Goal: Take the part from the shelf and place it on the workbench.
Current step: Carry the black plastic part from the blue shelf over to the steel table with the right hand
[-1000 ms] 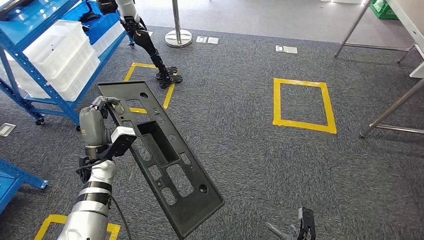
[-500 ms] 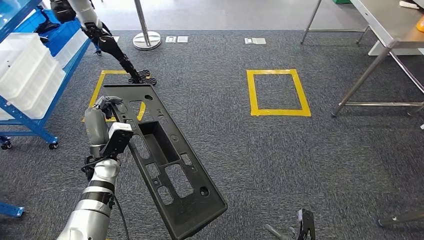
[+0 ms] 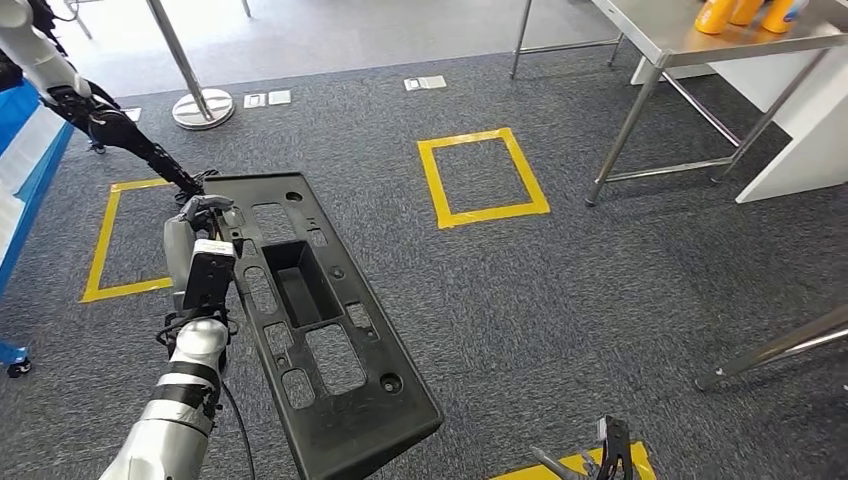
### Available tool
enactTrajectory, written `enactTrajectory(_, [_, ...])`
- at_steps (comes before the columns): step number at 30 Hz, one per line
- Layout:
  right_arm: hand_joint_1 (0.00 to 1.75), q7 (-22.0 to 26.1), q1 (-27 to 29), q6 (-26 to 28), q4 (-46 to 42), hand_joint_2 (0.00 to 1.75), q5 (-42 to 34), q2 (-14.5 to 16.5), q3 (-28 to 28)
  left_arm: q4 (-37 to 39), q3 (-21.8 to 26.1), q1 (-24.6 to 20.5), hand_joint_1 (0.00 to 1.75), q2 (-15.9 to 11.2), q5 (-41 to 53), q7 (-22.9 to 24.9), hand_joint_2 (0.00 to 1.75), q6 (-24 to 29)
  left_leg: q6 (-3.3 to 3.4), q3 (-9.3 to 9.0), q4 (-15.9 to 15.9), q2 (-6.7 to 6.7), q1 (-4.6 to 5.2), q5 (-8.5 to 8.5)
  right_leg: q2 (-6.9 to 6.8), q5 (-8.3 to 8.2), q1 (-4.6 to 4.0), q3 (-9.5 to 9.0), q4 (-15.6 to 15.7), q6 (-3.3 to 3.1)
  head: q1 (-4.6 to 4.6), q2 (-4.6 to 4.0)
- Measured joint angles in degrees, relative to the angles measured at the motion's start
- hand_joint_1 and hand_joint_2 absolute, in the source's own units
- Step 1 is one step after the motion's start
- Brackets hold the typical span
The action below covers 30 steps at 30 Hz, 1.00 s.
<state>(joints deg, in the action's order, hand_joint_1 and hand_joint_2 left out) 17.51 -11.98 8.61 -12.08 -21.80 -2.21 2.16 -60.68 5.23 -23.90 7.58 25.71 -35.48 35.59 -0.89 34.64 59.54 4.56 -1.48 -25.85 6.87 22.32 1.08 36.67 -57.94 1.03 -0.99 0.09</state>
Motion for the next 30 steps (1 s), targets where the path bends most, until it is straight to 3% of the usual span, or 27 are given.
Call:
enactTrajectory(2, [0.00, 0.0, 0.2, 0.0, 0.0, 1.75, 0.0, 0.0, -0.2, 0.1, -0.3, -0.2, 1.75, 0.0, -0.1, 0.0, 1.75, -0.1, 0.47, -0.26, -0.5, -0.55, 0.33, -0.06, 1.14, -0.42, 0.29, 0.51, 0.3, 0.84, 0.04, 0.00])
enactTrajectory(3, [0.00, 0.0, 0.4, 0.0, 0.0, 1.75, 0.0, 0.0, -0.2, 0.2, -0.6, -0.3, 1.75, -0.1, -0.1, 0.0, 1.75, -0.2, 0.90, -0.29, -0.6, -1.22, 0.42, 0.15, 1.01, -0.49, 0.37, 0.82, 0.3, 1.14, 0.03, 0.00])
enactTrajectory(5, [0.00, 0.0, 0.6, 0.0, 0.0, 1.75, 0.1, 0.1, -0.3, 0.3, -1.0, -0.6, 1.75, -0.1, -0.1, 0.0, 1.75, -0.2, 1.80, -0.41, -1.1, -2.49, 0.48, 0.57, -1.79, 0.64, 0.11, 2.34, -2.0, 1.23, 0.21, 0.00])
enactTrajectory(7, [0.00, 0.0, 0.4, 0.0, 0.0, 1.75, 0.2, 0.2, -0.3, 0.4, -1.1, -0.8, 1.75, -0.3, -0.3, -0.1, 1.75, -0.3, 2.35, -0.35, -1.2, -3.86, 0.77, 0.67, -5.34, 3.75, -0.13, 5.93, -9.2, 0.77, 0.39, 0.00])
enactTrajectory(9, [0.00, 0.0, 0.3, 0.0, 0.0, 1.75, 0.2, 0.2, -0.4, 0.6, -1.1, -0.9, 1.75, -0.3, -0.6, -0.1, 1.75, -0.4, 2.53, -0.25, -1.2, -5.40, 1.03, 0.62, -6.22, 6.14, -0.12, 9.27, -16.3, 0.70, 0.44, 0.00])
enactTrajectory(10, [0.00, 0.0, 0.3, 0.0, 0.0, 1.75, 0.2, 0.3, -0.4, 0.7, -1.1, -0.8, 1.75, -0.3, -0.6, -0.1, 1.75, -0.4, 2.57, -0.22, -1.2, -6.11, 1.09, 0.60, -6.32, 6.20, -0.12, 9.44, -16.9, 0.91, 0.46, 0.00])
enactTrajectory(11, [0.00, 0.0, 0.3, 0.0, 0.0, 1.75, 0.2, 0.3, -0.4, 0.7, -1.2, -0.8, 1.75, -0.3, -0.6, -0.1, 1.75, -0.5, 2.57, -0.22, -1.2, -6.79, 1.13, 0.59, -6.49, 5.47, -0.13, 8.30, -15.1, 1.23, 0.46, 0.00])
enactTrajectory(12, [0.00, 0.0, 0.3, 0.0, 0.0, 1.75, 0.2, 0.3, -0.4, 0.8, -1.2, -0.9, 1.75, -0.3, -0.6, -0.1, 1.75, -0.5, 2.54, -0.24, -1.2, -7.45, 1.17, 0.57, -7.08, 4.28, -0.20, 6.03, -11.3, 1.51, 0.46, 0.00])
enactTrajectory(13, [0.00, 0.0, 0.2, 0.0, 0.0, 1.75, 0.2, 0.2, -0.4, 0.8, -1.2, -1.0, 1.75, -0.3, -0.6, -0.1, 1.75, -0.5, 2.45, -0.29, -1.2, -8.07, 1.29, 0.51, -8.65, 3.15, -0.44, 3.36, -6.7, 1.51, 0.48, 0.01])
enactTrajectory(15, [0.00, 0.0, 0.0, 0.0, -0.1, 1.75, 0.2, 0.2, -0.4, 0.8, -1.2, -1.1, 1.75, -0.4, -0.6, -0.1, 1.75, -0.5, 2.07, -0.37, -1.1, -9.29, 1.67, 0.26, -11.17, 1.58, -0.99, -0.28, -0.7, 1.17, 0.43, 0.01])
enactTrajectory(16, [0.00, 0.0, -0.1, 0.0, -0.2, 1.75, 0.2, 0.2, -0.4, 0.8, -1.3, -1.2, 1.75, -0.4, -0.7, -0.1, 1.75, -0.5, 1.85, -0.45, -1.1, -9.92, 1.83, 0.14, -11.63, 1.34, -1.23, -0.78, 0.3, 0.89, 0.40, 0.01])
enactTrajectory(18, [0.00, 0.1, -0.1, 0.0, -0.2, 1.75, 0.3, 0.2, -0.4, 0.8, -1.4, -1.3, 1.75, -0.5, -1.0, -0.1, 1.75, -0.5, 1.37, -0.60, -1.0, -11.08, 1.86, -0.12, -10.07, 0.94, -1.09, -0.70, 0.3, 0.46, 0.33, 0.00])
enactTrajectory(19, [0.00, 0.1, 0.0, 0.0, -0.2, 1.75, 0.3, 0.2, -0.5, 0.8, -1.6, -1.3, 1.75, -0.5, -1.1, -0.1, 1.75, -0.5, 1.05, -0.50, -0.6, -10.61, 1.71, -0.55, -9.34, 0.82, -0.82, -0.75, 0.4, 0.24, 0.27, 0.00])
enactTrajectory(20, [0.00, 0.1, 0.0, 0.0, -0.2, 1.75, 0.4, 0.3, -0.5, 0.8, -1.7, -1.4, 1.75, -0.6, -1.3, -0.2, 1.75, -0.5, 0.75, 0.00, 0.7, -9.38, 1.54, -1.47, -8.66, 0.71, -0.49, -0.86, 0.5, -0.09, 0.16, 0.00])
enactTrajectory(22, [0.00, 0.2, 0.0, 0.0, -0.2, 1.75, 0.6, 0.3, -0.7, 0.8, -1.8, -1.3, 1.75, -0.7, -1.7, -0.3, 1.75, -0.5, 0.24, 2.74, 6.8, -5.95, 1.20, -4.79, -7.29, 0.62, -0.07, -0.99, 0.6, -0.61, -0.04, 0.00])
enactTrajectory(24, [0.00, 0.2, -0.1, 0.0, -0.2, 1.75, 0.8, 0.3, -0.8, 1.1, -1.8, -1.0, 1.75, -0.9, -2.1, -0.3, 1.75, -0.5, 0.00, 6.24, 14.0, -4.56, 1.04, -7.59, -5.72, 0.61, -0.04, -0.98, 0.5, -0.84, -0.08, 0.00])
enactTrajectory(25, [0.00, 0.2, 0.0, 0.0, -0.2, 1.75, 0.8, 0.3, -0.8, 1.2, -1.8, -0.9, 1.75, -1.0, -2.2, -0.3, 1.75, -0.4, -0.09, 7.12, 15.5, -4.42, 0.91, -7.62, -4.87, 0.61, -0.02, -0.98, 0.5, -0.83, -0.10, 0.00])
enactTrajectory(26, [0.00, 0.2, 0.1, 0.0, -0.2, 1.75, 0.9, 0.3, -0.9, 1.3, -1.9, -0.8, 1.75, -1.1, -2.3, -0.3, 1.75, -0.4, -0.16, 6.84, 14.5, -4.34, 0.72, -6.45, -4.01, 0.61, 0.05, -1.00, 0.4, -0.82, -0.10, 0.00])
enactTrajectory(27, [0.00, 0.2, 0.1, 0.0, -0.2, 1.75, 0.9, 0.3, -0.9, 1.3, -1.9, -0.8, 1.75, -1.2, -2.3, -0.3, 1.75, -0.4, -0.29, 5.53, 11.5, -4.10, 0.45, -4.43, -3.17, 0.64, 0.18, -1.00, 0.3, -0.77, -0.10, 0.00])
enactTrajectory(29, [0.00, 0.2, 0.1, 0.0, -0.2, 1.75, 0.9, 0.3, -0.9, 1.4, -2.0, -0.9, 1.75, -1.3, -2.3, -0.3, 1.75, -0.4, -0.86, 1.93, 4.0, -1.73, -0.32, -1.21, -1.61, 0.81, 0.33, -0.69, -0.3, -0.28, -0.13, 0.00])
enactTrajectory(30, [0.00, 0.2, 0.0, 0.0, -0.2, 1.75, 0.9, 0.3, -1.0, 1.5, -2.0, -1.0, 1.75, -1.3, -2.3, -0.3, 1.75, -0.4, -1.02, 0.76, 1.6, -0.45, -0.52, -0.61, -0.94, 0.78, 0.38, -0.33, -0.5, 0.15, -0.13, 0.01])
